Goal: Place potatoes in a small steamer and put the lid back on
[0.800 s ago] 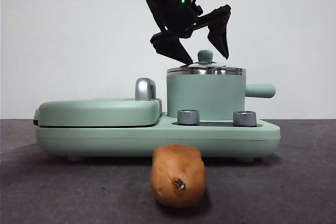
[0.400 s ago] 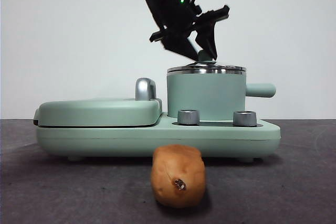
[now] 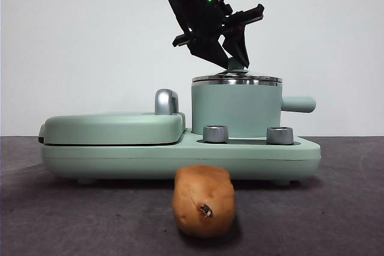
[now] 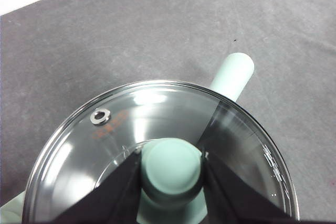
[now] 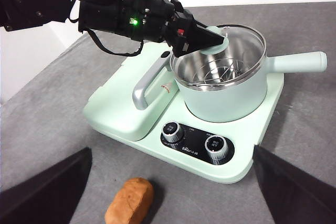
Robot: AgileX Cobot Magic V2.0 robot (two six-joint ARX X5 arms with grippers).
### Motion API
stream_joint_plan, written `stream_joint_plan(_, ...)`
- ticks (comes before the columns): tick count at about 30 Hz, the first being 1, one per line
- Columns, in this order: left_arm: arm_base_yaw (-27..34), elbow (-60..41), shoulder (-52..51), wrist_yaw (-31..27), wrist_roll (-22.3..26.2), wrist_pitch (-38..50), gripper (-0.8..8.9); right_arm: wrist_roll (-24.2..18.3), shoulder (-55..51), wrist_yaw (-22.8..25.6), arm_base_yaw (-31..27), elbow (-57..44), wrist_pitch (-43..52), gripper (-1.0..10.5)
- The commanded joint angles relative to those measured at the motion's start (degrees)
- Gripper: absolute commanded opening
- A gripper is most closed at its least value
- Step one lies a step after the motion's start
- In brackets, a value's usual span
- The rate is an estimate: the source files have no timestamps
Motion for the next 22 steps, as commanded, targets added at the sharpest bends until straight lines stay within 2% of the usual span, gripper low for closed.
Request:
stream_joint_plan(1, -0.7, 2.7, 0.0, 0.2, 0.4, 1.6, 0.53, 0.0, 0.4, -0.1, 0.1, 0.9, 0.6, 4.9)
stream_joint_plan(7, -0.5, 5.3, -3.3, 0.2, 0.4, -3.5, 0.53, 0.5, 0.6, -0.1, 0.1, 0.9, 0.3, 4.9)
stream_joint_plan(10, -0.1, 6.3, -5.7, 0.2, 0.4, -6.8, 0.53, 2.1, 1.4, -0.1, 0.5, 0.9, 0.0, 4.9)
stream_joint_plan(16, 1.2, 6.5, -12.0, 0.2, 0.9, -13.5, 0.53, 4.9, 5.0, 0.7, 4.7, 0.9, -1.9, 4.9)
stream_joint_plan(22, 3.2, 6.5, -17.9, 0.2, 1.9, -21.4, 0.53, 9.4, 10.4, 8.6, 14.6, 0.9, -1.7, 4.9)
